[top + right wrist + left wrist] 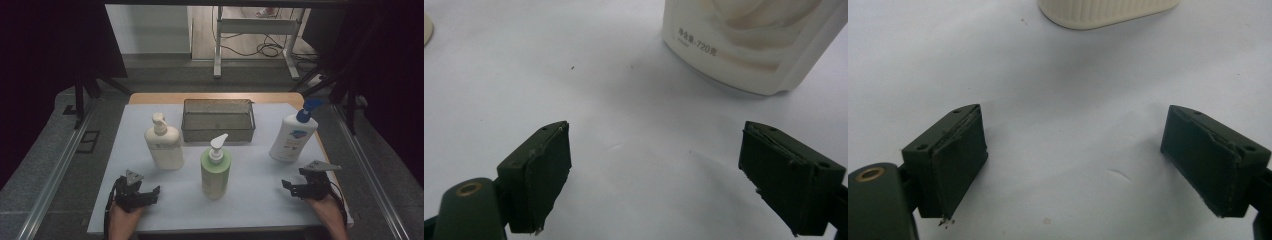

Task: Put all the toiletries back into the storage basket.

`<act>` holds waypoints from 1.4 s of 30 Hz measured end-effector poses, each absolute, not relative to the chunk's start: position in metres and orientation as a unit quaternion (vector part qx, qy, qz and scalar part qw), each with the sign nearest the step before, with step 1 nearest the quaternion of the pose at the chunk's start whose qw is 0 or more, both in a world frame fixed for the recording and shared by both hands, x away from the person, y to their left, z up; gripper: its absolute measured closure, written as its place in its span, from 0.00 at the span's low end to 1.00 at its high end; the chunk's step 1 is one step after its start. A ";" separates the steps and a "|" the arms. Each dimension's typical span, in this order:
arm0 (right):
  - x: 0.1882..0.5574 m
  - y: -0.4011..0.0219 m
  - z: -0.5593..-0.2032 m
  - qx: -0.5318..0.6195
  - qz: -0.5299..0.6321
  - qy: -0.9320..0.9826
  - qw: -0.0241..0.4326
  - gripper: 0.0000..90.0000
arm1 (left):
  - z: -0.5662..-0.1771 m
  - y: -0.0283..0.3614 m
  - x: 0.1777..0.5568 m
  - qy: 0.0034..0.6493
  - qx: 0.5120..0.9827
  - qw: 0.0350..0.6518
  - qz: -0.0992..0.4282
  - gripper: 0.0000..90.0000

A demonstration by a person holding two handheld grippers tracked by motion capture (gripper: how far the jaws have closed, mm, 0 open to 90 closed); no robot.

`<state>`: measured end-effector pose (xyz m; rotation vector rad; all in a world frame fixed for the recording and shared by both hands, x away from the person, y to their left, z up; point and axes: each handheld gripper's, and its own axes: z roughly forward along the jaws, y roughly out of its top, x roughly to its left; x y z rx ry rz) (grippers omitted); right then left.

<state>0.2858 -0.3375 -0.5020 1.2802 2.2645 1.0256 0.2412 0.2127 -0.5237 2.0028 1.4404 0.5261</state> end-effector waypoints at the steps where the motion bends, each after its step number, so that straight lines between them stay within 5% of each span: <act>1: 0.286 -0.338 -0.502 0.453 0.362 0.797 0.172 0.15 | -0.524 0.213 0.241 0.544 0.756 0.305 0.199 0.12; 29: 0.305 -0.356 -0.481 0.453 0.352 0.800 0.176 0.26 | -0.524 0.212 0.241 0.544 0.756 0.304 0.201 0.12; 42: 0.317 -0.365 -0.476 0.465 0.349 0.794 0.179 0.56 | -0.524 0.212 0.241 0.544 0.756 0.304 0.201 0.12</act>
